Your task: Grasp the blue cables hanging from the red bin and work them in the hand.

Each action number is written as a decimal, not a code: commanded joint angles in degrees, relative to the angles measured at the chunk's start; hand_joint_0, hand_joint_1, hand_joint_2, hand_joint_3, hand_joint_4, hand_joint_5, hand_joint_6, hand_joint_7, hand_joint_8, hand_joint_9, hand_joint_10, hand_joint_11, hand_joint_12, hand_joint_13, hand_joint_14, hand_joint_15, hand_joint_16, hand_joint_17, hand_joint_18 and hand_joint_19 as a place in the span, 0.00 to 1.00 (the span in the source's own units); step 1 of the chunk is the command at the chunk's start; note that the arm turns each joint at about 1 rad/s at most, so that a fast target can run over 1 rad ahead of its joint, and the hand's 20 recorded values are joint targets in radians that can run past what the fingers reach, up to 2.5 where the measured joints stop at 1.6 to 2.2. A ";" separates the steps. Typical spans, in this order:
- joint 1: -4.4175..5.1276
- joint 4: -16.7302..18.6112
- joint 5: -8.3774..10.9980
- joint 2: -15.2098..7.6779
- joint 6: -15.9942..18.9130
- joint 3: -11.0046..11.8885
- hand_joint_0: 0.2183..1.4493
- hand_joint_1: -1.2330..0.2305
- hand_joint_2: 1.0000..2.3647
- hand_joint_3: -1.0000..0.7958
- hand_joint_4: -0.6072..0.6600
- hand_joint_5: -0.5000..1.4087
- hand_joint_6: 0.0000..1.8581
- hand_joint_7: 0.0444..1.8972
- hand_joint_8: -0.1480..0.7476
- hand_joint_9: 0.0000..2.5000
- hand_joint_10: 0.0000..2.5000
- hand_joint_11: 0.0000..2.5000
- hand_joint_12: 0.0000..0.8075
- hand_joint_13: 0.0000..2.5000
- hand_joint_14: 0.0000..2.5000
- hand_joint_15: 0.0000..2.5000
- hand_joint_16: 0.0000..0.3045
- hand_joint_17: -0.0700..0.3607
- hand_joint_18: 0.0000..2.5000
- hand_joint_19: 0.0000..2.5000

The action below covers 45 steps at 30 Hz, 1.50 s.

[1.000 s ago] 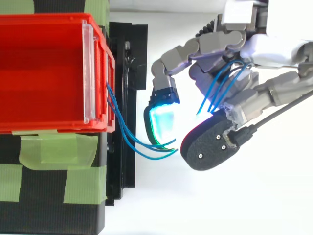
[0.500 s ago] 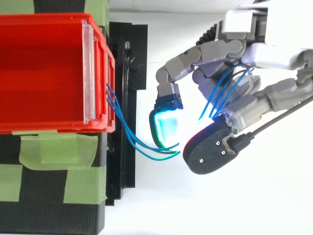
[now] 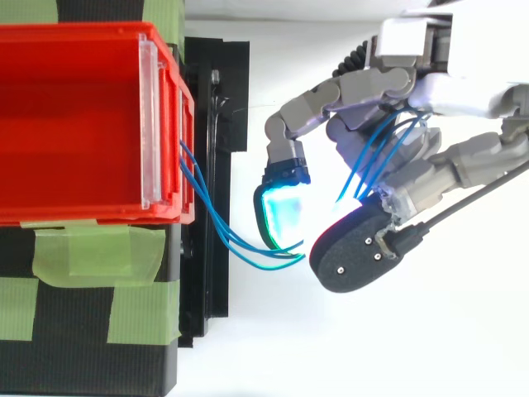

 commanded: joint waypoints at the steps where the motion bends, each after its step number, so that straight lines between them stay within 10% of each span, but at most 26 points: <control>1: 0.00 0.00 0.01 0.00 0.00 0.04 0.54 0.39 0.02 0.36 0.59 0.45 0.41 0.68 0.57 0.27 1.00 0.79 0.54 0.35 1.00 0.62 0.15 0.40 0.56 0.51; 30: 0.00 0.00 0.01 0.09 0.00 0.04 0.54 0.40 0.02 0.35 0.58 0.44 0.42 0.67 0.57 0.27 1.00 0.80 0.53 0.35 1.00 0.62 0.15 0.40 0.56 0.51; 34: 0.00 0.00 0.01 0.00 0.00 0.04 0.57 0.41 0.03 0.40 0.68 0.45 0.27 0.81 0.67 0.30 1.00 0.94 0.65 0.36 1.00 0.68 0.22 0.52 0.58 0.46; 45: 0.00 0.00 0.01 0.00 0.00 -0.05 0.55 0.40 0.02 0.38 0.60 0.43 0.42 0.68 0.59 0.26 1.00 0.83 0.56 0.34 1.00 0.64 0.17 0.43 0.57 0.56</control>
